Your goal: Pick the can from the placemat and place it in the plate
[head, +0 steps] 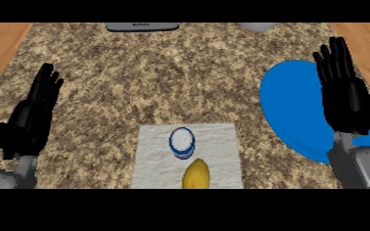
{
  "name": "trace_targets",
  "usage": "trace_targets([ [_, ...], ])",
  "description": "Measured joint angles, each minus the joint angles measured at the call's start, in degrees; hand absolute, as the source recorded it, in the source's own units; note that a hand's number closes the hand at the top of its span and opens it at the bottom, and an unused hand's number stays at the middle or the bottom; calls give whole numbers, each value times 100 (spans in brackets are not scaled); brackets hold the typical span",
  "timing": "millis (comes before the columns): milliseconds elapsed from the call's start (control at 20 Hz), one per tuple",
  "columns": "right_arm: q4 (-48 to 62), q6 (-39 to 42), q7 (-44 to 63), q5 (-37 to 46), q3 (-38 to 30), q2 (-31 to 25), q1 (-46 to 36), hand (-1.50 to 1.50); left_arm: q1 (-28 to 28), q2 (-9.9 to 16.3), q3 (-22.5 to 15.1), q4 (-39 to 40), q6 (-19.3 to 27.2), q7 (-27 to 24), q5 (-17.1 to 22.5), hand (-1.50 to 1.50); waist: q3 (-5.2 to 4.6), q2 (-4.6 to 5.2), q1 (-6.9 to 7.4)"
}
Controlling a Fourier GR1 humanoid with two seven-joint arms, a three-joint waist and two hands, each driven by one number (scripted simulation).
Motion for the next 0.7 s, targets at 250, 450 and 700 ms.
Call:
trace_targets([
  [250, -815, -920, 271, 772, 654, 519, 532, 150, -161, 18, 9, 250, -210, 313, -103, 0, -37, 73, 48],
  [450, -615, -1581, 437, 2034, 1028, 77, 982, -150, -104, -28, -93, 476, -272, 444, -109, 0, -142, 137, -72],
  [700, -919, -3121, -169, 3007, 1748, 1187, 1977, -150, -184, -149, -209, 717, -402, 624, -74, 0, -80, 100, -107],
])
